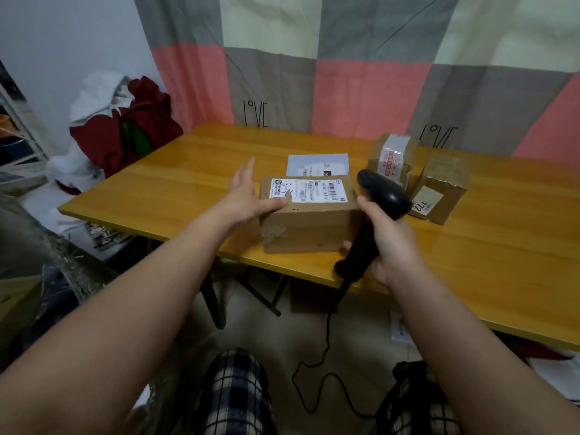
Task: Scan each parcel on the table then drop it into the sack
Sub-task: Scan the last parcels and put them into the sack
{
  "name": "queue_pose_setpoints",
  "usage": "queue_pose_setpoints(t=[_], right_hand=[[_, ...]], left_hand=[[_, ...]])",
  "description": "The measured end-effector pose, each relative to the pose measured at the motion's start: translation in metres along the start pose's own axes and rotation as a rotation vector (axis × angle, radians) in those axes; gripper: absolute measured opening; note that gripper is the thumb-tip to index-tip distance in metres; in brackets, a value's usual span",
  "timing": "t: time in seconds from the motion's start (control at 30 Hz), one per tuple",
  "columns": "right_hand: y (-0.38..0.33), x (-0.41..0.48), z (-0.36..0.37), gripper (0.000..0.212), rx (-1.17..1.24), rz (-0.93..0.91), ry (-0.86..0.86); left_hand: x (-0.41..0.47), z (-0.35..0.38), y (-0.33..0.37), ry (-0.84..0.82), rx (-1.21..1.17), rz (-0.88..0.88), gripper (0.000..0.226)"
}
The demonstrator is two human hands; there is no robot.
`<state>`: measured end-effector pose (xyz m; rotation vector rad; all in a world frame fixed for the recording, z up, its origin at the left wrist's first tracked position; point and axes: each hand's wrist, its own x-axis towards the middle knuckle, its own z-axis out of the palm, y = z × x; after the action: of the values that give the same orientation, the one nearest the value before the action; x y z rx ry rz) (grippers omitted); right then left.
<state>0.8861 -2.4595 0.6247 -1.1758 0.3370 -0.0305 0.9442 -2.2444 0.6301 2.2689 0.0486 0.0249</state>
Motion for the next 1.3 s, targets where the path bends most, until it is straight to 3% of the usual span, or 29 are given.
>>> queue_pose_setpoints(t=[0.13,0.17,0.3,0.37,0.47,0.53,0.63,0.8,0.87,0.97,1.07,1.13,1.23,1.3], right_hand=[[-0.001,-0.005,0.011,0.018,-0.009,-0.054,-0.049],[-0.003,-0.005,0.013,0.017,-0.008,-0.084,-0.056],[-0.014,-0.004,0.021,0.017,-0.037,-0.230,-0.067],[-0.014,-0.003,0.023,0.017,-0.040,-0.281,-0.078],[-0.008,-0.004,0.025,0.015,0.009,-0.250,-0.078],[-0.001,-0.005,0.027,0.021,0.004,-0.131,-0.086],[0.010,-0.009,0.029,0.023,-0.061,-0.042,-0.133],[0.001,-0.008,0.026,0.027,-0.153,-0.316,-0.245],[-0.003,-0.004,0.025,0.033,-0.194,-0.389,-0.276],[-0.004,0.003,0.024,0.036,-0.236,-0.415,-0.265],[-0.006,0.004,0.021,0.035,-0.249,-0.423,-0.243],[-0.005,0.004,0.020,0.032,-0.289,-0.439,-0.230],[-0.002,0.004,0.017,0.045,-0.411,-0.507,-0.152],[-0.002,-0.002,0.015,0.037,-0.446,-0.503,-0.157]], left_hand=[[0.011,-0.019,0.011,-0.254,0.150,0.054,0.101],[0.011,-0.019,0.012,-0.249,0.160,0.079,0.098],[0.004,-0.014,0.013,-0.149,0.275,0.107,0.121],[-0.001,-0.013,0.008,-0.131,0.245,0.086,0.106],[-0.008,-0.014,0.002,-0.116,0.097,0.045,0.082],[-0.016,-0.009,-0.002,-0.143,0.001,0.000,0.068],[-0.033,0.007,-0.007,-0.131,-0.132,-0.050,0.058],[-0.042,0.017,0.005,0.018,-0.747,-0.120,0.028],[-0.040,0.016,0.014,0.098,-0.832,-0.116,0.023],[-0.037,0.013,0.016,0.112,-0.859,-0.089,0.048],[-0.033,0.008,0.009,0.007,-0.899,-0.093,0.079],[-0.031,0.005,0.005,-0.010,-0.815,-0.058,0.082],[-0.026,0.001,0.000,0.121,-0.691,0.023,0.081],[-0.023,-0.001,-0.007,0.192,-0.627,0.085,0.087]])
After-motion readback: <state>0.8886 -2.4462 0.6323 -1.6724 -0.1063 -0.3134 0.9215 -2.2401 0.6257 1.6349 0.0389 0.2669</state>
